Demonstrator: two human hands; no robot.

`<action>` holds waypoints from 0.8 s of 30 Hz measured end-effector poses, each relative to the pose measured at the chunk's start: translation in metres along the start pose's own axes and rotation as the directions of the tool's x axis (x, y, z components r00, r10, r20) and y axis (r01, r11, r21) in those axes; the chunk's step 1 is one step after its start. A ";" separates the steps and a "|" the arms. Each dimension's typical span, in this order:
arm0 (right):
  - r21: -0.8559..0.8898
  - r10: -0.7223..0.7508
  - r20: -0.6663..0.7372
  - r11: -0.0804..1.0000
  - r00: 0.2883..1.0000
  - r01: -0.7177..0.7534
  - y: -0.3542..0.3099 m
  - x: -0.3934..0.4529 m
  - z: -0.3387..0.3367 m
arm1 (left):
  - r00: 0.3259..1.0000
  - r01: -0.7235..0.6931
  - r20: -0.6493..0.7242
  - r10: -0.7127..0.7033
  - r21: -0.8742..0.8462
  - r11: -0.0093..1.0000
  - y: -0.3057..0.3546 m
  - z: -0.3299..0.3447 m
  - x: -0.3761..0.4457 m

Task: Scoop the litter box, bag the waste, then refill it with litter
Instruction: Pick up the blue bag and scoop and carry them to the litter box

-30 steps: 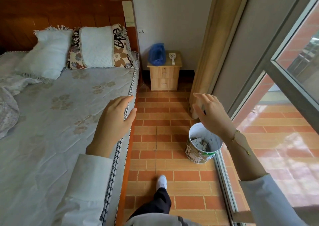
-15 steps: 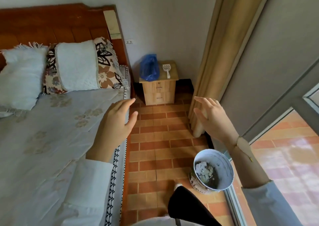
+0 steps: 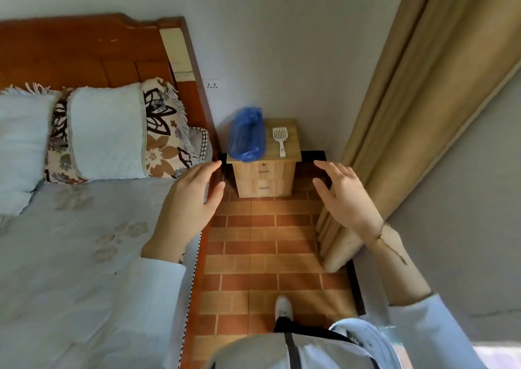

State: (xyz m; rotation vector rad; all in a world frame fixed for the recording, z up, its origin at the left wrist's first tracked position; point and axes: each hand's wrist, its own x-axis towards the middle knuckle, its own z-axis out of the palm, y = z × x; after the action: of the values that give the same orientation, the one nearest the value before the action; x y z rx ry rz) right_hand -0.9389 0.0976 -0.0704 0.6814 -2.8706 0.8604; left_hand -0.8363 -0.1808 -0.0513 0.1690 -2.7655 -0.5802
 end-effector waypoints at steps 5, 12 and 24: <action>0.003 -0.051 0.011 0.999 0.999 0.051 0.031 0.101 -0.001 | 0.999 0.030 -0.029 -0.031 -0.025 0.999 -0.008 0.024 0.086; 0.022 -0.059 0.068 0.998 0.996 0.058 0.069 0.216 0.026 | 0.991 0.135 -0.004 -0.135 -0.027 0.990 -0.040 0.068 0.185; 0.049 -0.025 0.180 0.999 0.983 0.016 0.126 0.444 0.103 | 0.979 0.199 0.042 -0.198 -0.035 0.979 -0.126 0.152 0.386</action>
State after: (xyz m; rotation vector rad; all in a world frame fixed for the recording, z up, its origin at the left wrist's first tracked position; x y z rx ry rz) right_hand -1.3862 -0.0387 -0.1375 0.8341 -3.0034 0.9107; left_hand -1.2435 -0.3070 -0.1295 0.4334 -2.7906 -0.6939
